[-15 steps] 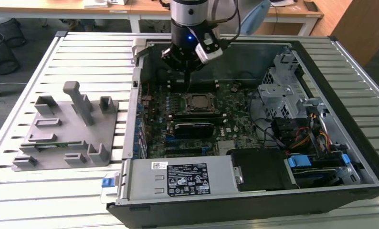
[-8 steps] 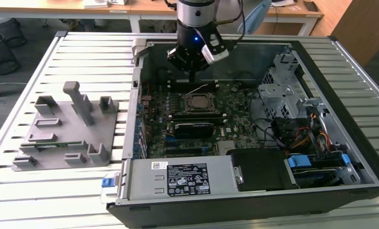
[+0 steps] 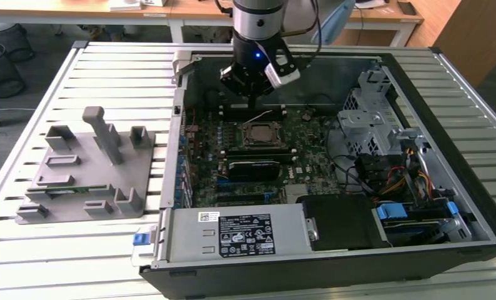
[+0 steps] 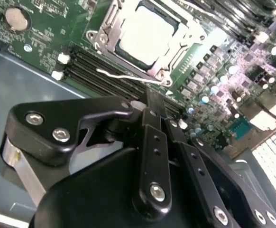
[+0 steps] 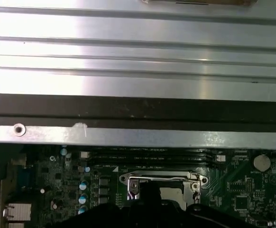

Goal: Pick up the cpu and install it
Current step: 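Install the first cpu locking lever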

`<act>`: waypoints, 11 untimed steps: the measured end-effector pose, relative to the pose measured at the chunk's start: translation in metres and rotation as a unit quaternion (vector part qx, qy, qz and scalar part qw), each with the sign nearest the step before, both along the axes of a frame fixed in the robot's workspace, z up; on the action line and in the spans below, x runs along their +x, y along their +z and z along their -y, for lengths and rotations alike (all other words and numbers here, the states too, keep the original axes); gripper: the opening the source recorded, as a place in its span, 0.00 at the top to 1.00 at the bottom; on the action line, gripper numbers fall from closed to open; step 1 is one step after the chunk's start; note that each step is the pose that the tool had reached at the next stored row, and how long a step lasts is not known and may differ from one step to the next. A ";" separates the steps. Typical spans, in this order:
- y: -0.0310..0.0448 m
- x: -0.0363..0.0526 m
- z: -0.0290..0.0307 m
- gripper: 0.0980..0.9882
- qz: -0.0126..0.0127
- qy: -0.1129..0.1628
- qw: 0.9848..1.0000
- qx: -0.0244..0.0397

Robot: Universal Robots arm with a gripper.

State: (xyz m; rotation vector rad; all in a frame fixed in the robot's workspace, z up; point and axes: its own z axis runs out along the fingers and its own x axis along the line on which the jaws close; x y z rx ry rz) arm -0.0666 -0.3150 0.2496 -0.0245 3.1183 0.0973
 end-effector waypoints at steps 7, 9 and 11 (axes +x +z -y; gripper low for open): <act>-0.0051 0.0076 -0.0026 0.99 0.000 0.000 1.000 0.000; -0.0068 0.0099 -0.0033 0.99 0.000 0.000 1.000 0.000; -0.0092 0.0110 -0.0034 0.99 0.000 0.000 1.000 0.000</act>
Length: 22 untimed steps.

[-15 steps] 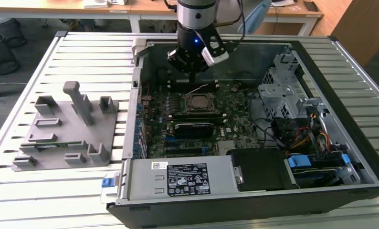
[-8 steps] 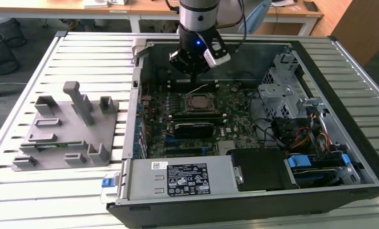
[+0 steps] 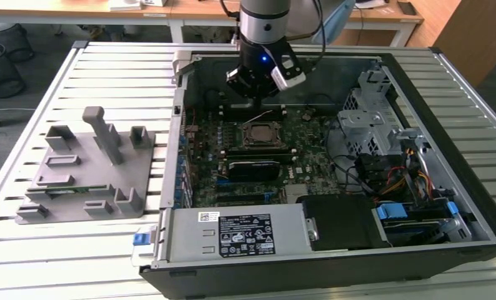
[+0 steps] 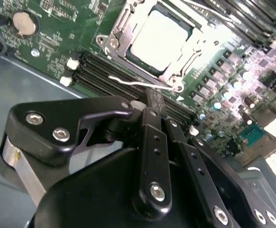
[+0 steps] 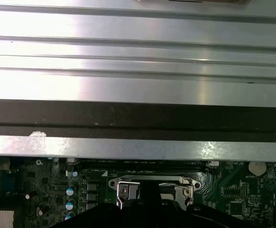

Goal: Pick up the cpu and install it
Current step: 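Install the first cpu locking lever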

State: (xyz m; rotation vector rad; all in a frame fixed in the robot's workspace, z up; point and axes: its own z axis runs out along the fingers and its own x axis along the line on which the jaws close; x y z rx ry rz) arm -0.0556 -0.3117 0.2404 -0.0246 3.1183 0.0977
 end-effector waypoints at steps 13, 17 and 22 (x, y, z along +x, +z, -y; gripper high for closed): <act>-0.0109 0.0061 -0.0034 0.99 0.000 0.014 1.000 0.000; -0.0129 0.0081 -0.0061 0.99 0.000 0.014 1.000 0.000; -0.0162 0.0099 -0.0093 0.99 0.000 0.015 1.000 0.000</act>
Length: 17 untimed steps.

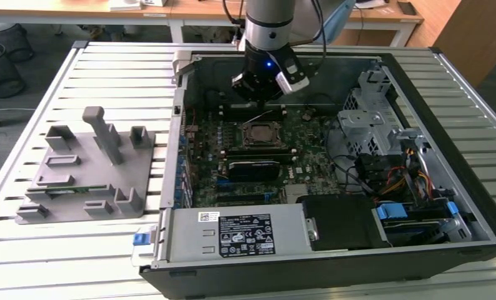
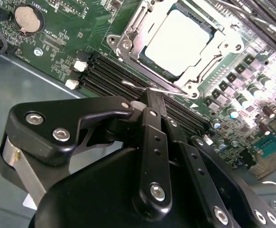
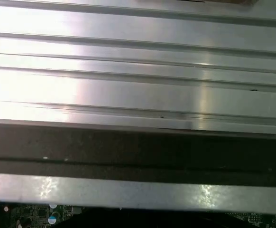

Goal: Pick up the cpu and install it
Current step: 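Install the first cpu locking lever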

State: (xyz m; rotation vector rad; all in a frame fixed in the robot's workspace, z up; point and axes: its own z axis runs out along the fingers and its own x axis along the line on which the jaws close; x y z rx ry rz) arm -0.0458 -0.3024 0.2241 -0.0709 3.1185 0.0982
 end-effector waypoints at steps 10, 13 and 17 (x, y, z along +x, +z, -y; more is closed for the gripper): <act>-0.0048 0.0046 -0.0013 0.99 0.000 0.004 1.000 -0.001; -0.0054 0.0078 -0.0013 0.99 0.000 0.004 1.000 -0.001; -0.0073 0.0096 -0.0013 0.99 0.000 0.004 1.000 -0.001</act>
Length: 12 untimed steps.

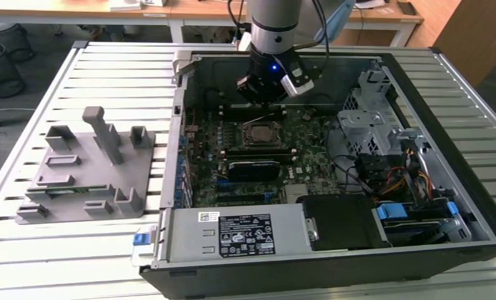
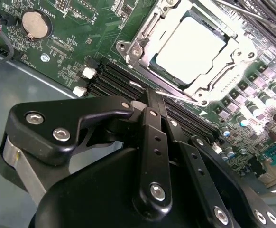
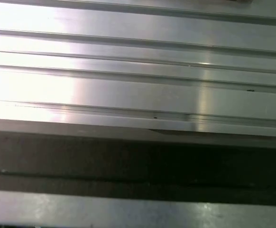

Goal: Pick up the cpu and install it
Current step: 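Install the first cpu locking lever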

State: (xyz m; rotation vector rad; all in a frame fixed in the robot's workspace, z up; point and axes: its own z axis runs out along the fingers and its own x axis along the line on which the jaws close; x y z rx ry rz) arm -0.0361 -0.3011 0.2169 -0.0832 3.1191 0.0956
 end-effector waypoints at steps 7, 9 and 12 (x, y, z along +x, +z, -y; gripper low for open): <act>-0.0061 0.0020 0.0004 0.99 0.000 0.000 1.000 0.000; -0.0078 0.0028 0.0005 0.99 0.000 0.000 1.000 0.000; -0.0101 0.0041 0.0007 0.99 0.000 0.000 1.000 0.000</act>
